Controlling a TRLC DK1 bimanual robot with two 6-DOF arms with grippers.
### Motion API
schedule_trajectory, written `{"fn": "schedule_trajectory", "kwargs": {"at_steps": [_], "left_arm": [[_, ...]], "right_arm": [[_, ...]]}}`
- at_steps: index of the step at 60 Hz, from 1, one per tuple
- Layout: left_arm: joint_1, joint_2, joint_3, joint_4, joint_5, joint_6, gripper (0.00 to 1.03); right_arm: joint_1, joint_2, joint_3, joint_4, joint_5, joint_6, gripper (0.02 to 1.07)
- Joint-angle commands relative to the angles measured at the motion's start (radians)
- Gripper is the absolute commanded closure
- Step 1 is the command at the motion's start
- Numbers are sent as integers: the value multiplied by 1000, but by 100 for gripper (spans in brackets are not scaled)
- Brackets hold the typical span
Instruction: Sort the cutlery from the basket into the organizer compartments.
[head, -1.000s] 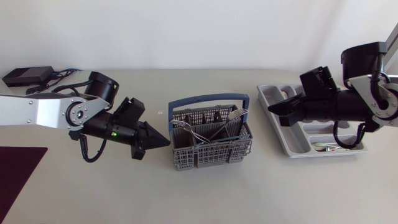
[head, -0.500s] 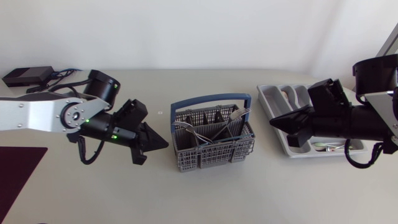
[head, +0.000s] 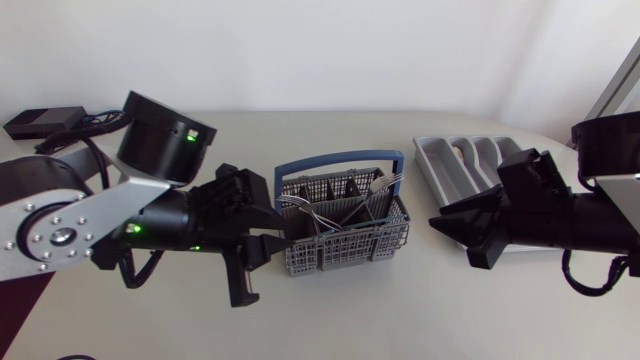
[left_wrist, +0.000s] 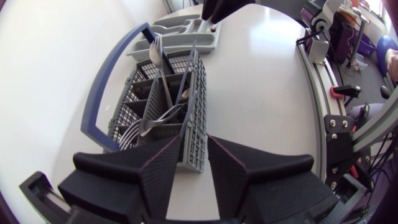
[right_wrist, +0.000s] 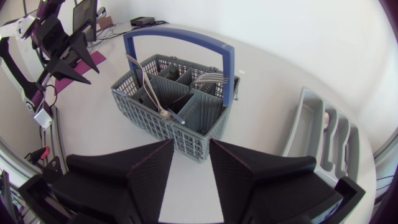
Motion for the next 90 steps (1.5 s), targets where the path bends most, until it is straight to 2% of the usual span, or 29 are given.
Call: {"fn": "schedule_trajectory", "kwargs": {"at_steps": [1, 13, 43, 56, 74, 90], "left_arm": [[-50, 54, 34, 28, -35, 20, 63], [-112, 160, 83, 80, -78, 22, 63], [-115, 277, 139, 141, -104, 26, 64], [-116, 307, 147, 163, -106, 25, 75], [-116, 312, 138, 187, -106, 23, 84], [-96, 272, 132, 187, -106, 20, 97]], "right_arm": [[7, -25, -25, -19, -6, -24, 57], [8, -45, -54, -19, -6, -28, 57], [25, -51, -65, -11, -15, -27, 57], [28, -53, -65, -11, -15, -22, 57], [41, -60, -67, -14, -12, -16, 57], [56, -60, -71, -13, -9, -15, 57]]}}
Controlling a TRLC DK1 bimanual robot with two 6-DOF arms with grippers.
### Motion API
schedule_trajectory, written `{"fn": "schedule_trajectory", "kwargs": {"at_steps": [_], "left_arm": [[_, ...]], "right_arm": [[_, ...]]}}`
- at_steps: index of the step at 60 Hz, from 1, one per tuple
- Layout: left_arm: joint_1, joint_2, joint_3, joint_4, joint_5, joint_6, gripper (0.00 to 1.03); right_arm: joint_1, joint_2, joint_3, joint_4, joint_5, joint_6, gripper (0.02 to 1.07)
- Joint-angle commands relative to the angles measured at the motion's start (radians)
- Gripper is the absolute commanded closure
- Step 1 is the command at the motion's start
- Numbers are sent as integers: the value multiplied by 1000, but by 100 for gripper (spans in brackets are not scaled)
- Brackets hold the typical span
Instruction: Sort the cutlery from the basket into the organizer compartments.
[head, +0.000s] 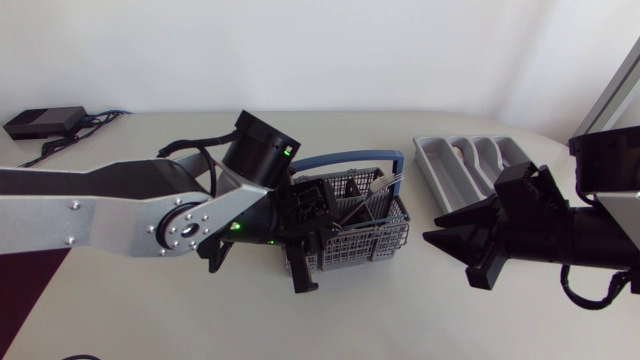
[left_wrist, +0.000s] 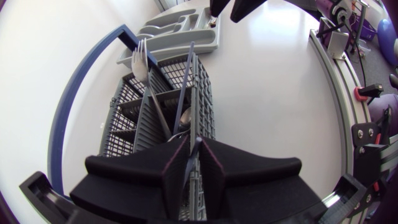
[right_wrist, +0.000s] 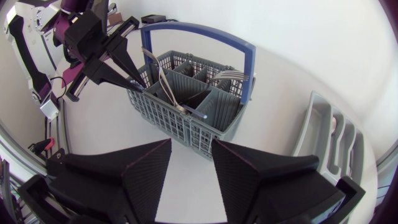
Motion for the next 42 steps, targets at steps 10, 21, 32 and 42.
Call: {"fn": "schedule_trajectory", "kwargs": {"at_steps": [10, 21, 32, 42], "left_arm": [[26, -44, 5, 7, -8, 9, 100], [32, -96, 13, -13, 1, 0, 100], [64, -163, 40, -62, 43, -26, 100], [95, -237, 79, -103, 93, -71, 100]], "right_arm": [[17, -7, -25, -7, 5, 0, 57], [40, -13, -19, -10, 8, 6, 57], [86, -21, 7, -10, 18, 7, 57], [157, -10, 45, -8, 25, 12, 57]]}}
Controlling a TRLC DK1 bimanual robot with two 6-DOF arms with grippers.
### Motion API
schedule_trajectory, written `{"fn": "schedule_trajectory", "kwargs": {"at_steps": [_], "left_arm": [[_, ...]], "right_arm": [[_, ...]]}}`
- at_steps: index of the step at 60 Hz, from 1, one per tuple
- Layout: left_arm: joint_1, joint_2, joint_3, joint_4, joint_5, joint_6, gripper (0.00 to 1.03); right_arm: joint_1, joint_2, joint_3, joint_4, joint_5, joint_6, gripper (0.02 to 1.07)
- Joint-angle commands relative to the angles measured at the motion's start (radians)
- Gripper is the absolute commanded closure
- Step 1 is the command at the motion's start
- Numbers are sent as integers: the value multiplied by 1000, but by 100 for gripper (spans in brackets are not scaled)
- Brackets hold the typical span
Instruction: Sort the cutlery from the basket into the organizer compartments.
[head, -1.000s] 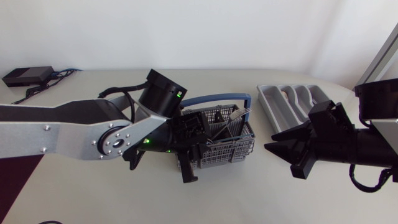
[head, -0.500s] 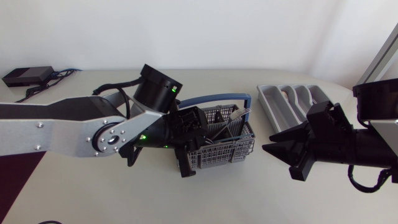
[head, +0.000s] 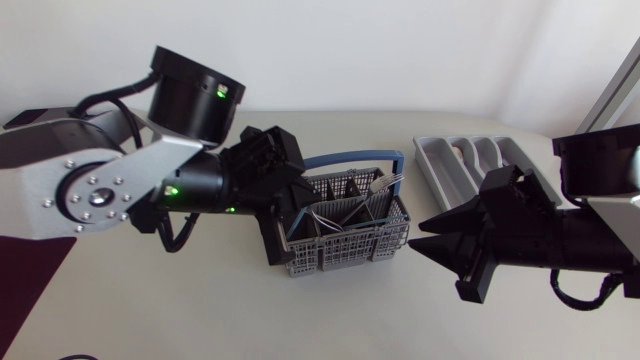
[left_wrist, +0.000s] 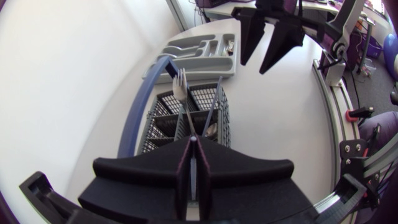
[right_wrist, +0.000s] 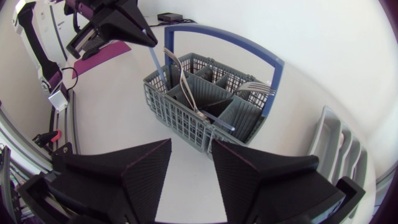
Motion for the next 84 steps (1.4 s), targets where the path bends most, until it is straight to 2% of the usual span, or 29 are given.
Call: {"fn": "schedule_trajectory", "kwargs": {"at_steps": [1, 11, 17, 25, 28, 29, 42, 49, 53, 68, 71, 84], "left_arm": [[15, -45, 50, -15, 23, -38, 100], [69, -71, 99, -38, 115, -129, 100], [110, -65, 122, -49, 205, -201, 100], [128, -39, 137, -49, 279, -273, 100], [138, -27, 146, -49, 317, -304, 100], [147, -9, 162, -47, 354, -341, 100], [164, 16, 194, -44, 429, -419, 100], [154, 18, 200, -42, 437, -439, 100], [156, 21, 211, -42, 460, -463, 100], [156, 33, 220, -44, 489, -491, 100], [158, 34, 220, -42, 491, -492, 100], [164, 34, 220, -42, 506, -500, 100]], "right_arm": [[35, 5, 38, -7, 4, 13, 57], [114, 53, 93, 10, 29, 37, 57], [155, 77, 115, 30, 43, 54, 57], [200, 114, 139, 58, 60, 74, 57], [210, 128, 150, 71, 60, 83, 57], [219, 151, 168, 77, 58, 86, 57], [259, 219, 217, 113, 63, 106, 55], [281, 263, 243, 139, 66, 114, 54], [299, 283, 260, 146, 66, 118, 50], [338, 343, 308, 165, 89, 137, 51], [344, 350, 316, 165, 96, 137, 55], [359, 378, 325, 163, 98, 145, 97]]}}
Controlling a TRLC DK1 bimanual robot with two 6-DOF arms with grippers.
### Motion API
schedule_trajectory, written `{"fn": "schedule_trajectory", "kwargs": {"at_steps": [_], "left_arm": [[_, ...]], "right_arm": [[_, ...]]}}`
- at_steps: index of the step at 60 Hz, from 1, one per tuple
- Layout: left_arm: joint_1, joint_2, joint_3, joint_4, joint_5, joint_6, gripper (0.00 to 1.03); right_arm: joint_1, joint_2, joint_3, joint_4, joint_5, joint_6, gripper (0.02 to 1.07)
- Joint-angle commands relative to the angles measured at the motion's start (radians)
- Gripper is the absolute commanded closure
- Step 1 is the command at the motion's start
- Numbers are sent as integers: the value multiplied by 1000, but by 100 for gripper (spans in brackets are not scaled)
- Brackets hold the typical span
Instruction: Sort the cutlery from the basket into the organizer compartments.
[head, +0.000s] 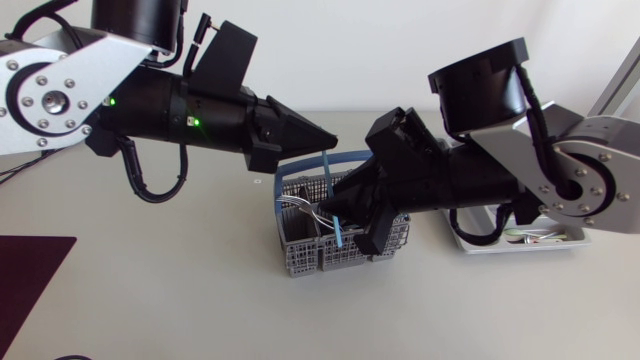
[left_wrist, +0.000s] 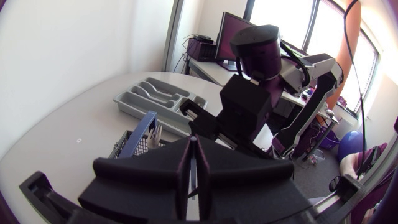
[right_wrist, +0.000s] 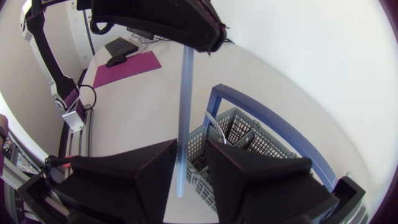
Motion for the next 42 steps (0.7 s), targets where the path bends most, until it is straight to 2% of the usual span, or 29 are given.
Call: {"fn": "schedule_trajectory", "kwargs": {"at_steps": [1, 9, 12, 17, 24, 26, 30, 33, 42], "left_arm": [[6, 16, 30, 2, 17, -33, 100], [15, 16, 35, 2, 17, -39, 99], [24, 16, 38, 2, 17, -42, 94], [47, 16, 44, 4, 17, -48, 74], [84, 16, 53, 2, 15, -50, 38], [96, 17, 58, 2, 13, -51, 32], [124, 14, 67, 2, -2, -51, 13], [144, 10, 76, 2, -11, -51, 6], [213, -16, 113, 4, -60, -67, 5]], "right_arm": [[14, 22, 16, 5, 10, 27, 100], [18, 25, 10, 5, 28, 35, 102], [18, 25, 11, -1, 28, 40, 102], [17, 14, 8, -9, 28, 41, 102], [17, 0, 4, -34, 28, 41, 102], [17, -7, 1, -40, 30, 41, 102], [17, -21, -5, -57, 34, 41, 102], [17, -35, -8, -72, 34, 41, 102], [-3, -116, -31, -132, 47, 40, 102]]}}
